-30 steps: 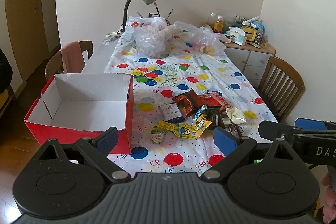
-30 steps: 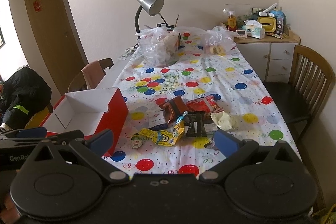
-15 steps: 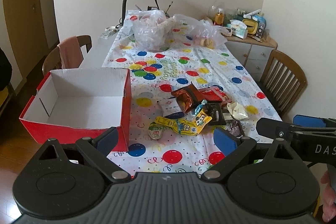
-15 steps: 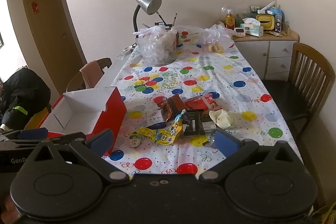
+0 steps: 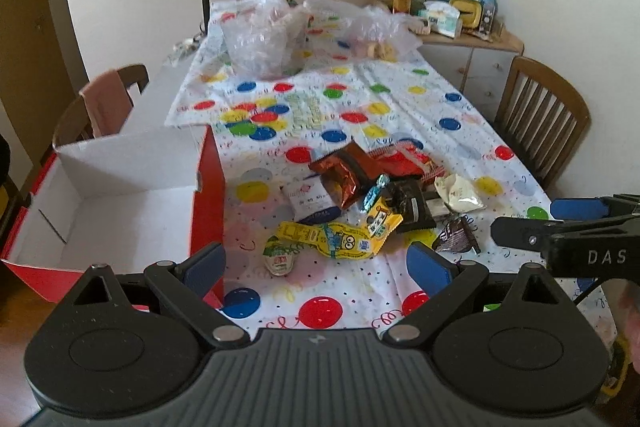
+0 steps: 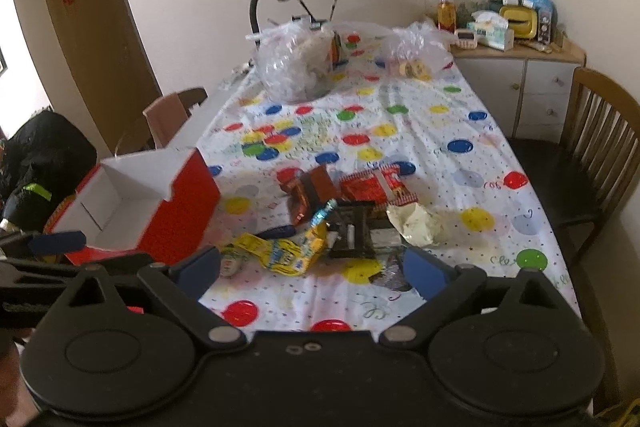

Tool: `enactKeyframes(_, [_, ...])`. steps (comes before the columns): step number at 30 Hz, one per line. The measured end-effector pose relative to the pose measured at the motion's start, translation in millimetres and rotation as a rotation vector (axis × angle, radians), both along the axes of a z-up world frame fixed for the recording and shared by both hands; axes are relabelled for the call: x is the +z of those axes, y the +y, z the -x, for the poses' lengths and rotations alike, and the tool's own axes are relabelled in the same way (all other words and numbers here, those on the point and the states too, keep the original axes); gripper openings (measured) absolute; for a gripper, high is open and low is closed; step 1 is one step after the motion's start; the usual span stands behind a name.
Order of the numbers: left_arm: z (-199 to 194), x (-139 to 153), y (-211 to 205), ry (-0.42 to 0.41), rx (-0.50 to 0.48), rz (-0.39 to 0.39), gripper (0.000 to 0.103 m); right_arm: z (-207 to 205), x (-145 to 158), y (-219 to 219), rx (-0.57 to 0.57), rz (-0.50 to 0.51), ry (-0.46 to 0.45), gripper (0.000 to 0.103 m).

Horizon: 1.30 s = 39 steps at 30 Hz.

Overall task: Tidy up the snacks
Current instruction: 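Grasp the green-white jelly cup with the left gripper while the right grasps a dark wrapped candy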

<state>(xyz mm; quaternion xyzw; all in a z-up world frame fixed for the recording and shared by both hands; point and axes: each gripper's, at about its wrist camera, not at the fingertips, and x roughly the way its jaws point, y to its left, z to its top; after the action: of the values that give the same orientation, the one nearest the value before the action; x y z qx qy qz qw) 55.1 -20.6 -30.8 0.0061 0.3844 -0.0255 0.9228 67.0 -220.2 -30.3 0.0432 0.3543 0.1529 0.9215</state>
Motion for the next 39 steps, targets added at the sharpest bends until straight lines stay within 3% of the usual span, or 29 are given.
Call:
enactKeyframes(14, [-57.7, -63.4, 3.0, 0.091, 0.064, -0.063, 0.097, -67.4, -66.7, -31.7, 0.072, 0.062, 0.097, 0.080])
enactKeyframes(19, [-78.9, -88.0, 3.9, 0.140, 0.075, -0.097, 0.083, -85.3, -92.5, -35.5, 0.098, 0.083, 0.152, 0.075])
enactKeyframes(29, [-109.6, -123.8, 10.0, 0.232, 0.116, -0.145, 0.068, -110.6, -124.6, -30.5, 0.130, 0.122, 0.205, 0.065])
enactKeyframes(32, [-118.3, -129.4, 14.3, 0.252, 0.123, -0.133, 0.062, -117.2, -132.5, -27.7, 0.132, 0.140, 0.212, 0.057])
enactKeyframes(35, [-124.3, -133.4, 16.8, 0.263, 0.116, -0.123, 0.061, -123.2, -136.9, -26.4, 0.136, 0.139, 0.223, 0.054])
enactKeyframes(39, [-128.3, -140.2, 18.9, 0.288, 0.120, -0.123, 0.051, -129.3, -139.6, -26.7, 0.137, 0.134, 0.232, 0.050])
